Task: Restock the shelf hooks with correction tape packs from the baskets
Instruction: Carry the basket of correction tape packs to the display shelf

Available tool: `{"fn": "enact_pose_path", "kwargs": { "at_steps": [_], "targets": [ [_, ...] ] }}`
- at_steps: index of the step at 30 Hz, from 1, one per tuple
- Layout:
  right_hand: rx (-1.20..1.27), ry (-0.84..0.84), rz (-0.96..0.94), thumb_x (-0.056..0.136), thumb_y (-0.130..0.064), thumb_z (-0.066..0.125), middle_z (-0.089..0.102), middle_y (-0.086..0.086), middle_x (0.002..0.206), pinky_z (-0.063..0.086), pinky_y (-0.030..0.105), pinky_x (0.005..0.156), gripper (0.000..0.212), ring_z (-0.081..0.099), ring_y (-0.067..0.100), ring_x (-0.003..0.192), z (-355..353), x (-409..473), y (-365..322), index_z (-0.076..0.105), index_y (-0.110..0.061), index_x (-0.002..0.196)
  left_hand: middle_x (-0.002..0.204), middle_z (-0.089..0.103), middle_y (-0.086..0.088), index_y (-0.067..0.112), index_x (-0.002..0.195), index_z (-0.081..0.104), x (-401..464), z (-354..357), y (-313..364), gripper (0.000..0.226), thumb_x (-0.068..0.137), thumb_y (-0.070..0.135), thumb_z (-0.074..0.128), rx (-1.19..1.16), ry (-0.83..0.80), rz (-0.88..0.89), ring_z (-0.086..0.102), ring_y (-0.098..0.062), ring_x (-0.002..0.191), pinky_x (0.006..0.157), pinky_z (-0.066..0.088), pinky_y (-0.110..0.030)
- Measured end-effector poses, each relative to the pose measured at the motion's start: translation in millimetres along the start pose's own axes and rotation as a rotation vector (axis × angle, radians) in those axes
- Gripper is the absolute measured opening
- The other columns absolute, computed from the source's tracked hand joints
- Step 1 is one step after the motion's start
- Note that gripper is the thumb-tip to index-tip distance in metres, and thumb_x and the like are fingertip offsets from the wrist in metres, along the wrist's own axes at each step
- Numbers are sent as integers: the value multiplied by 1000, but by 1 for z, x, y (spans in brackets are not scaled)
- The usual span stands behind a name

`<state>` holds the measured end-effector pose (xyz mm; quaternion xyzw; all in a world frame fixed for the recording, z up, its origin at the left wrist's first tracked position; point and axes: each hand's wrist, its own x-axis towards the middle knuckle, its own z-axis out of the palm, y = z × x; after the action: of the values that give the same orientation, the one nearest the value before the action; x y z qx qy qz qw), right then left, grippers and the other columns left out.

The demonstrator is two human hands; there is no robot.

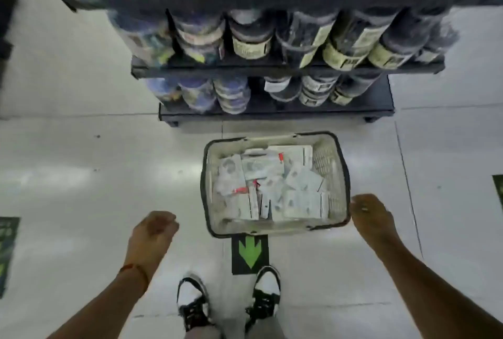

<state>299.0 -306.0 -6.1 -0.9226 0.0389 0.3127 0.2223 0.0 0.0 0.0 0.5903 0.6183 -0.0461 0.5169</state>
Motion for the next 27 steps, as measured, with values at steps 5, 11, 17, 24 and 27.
{"fn": "enact_pose_path", "kwargs": {
  "at_steps": [5, 11, 17, 24, 27],
  "targets": [
    [59, 66, 52, 101, -22, 65, 48, 20, 155, 40, 42, 115, 62, 50, 37, 140, 54, 123, 50, 38, -9, 155, 135, 65, -15, 13, 137, 55, 119, 89, -37, 50, 93, 11, 78, -65, -34, -34, 64, -35, 119, 110, 50, -57],
    [248, -4, -21, 102, -19, 63, 69, 14, 120, 58, 46, 86, 39, 67, 23, 94, 94, 196, 86, 57, -13, 140, 128, 70, -20, 19, 134, 65, 198, 150, -65, 38, 98, 7, 70, -138, -37, -7, 67, -34, 109, 106, 53, -56],
    [457, -39, 18, 99, -11, 69, 77, 8, 109, 61, 52, 95, 23, 75, 29, 97, 83, 167, 86, 74, -21, 119, 125, 72, -14, 21, 137, 68, 187, 127, -54, 53, 95, -10, 64, -198, -56, -54, 69, -37, 117, 106, 53, -55],
    [555, -111, 112, 98, -15, 72, 81, -1, 104, 60, 55, 96, 22, 77, 27, 100, 18, -6, 25, 78, -30, 113, 118, 74, -12, 19, 137, 69, 60, -13, 16, 48, 96, -5, 67, -147, -66, -77, 71, -36, 109, 99, 57, -48],
    [533, -175, 67, 99, -18, 72, 80, 2, 111, 57, 58, 101, 26, 74, 32, 107, -16, -96, -25, 74, -28, 123, 115, 76, -13, 19, 134, 71, -7, -107, 46, 45, 95, -3, 68, -139, -17, -97, 71, -39, 110, 99, 58, -52]
  ]
}}
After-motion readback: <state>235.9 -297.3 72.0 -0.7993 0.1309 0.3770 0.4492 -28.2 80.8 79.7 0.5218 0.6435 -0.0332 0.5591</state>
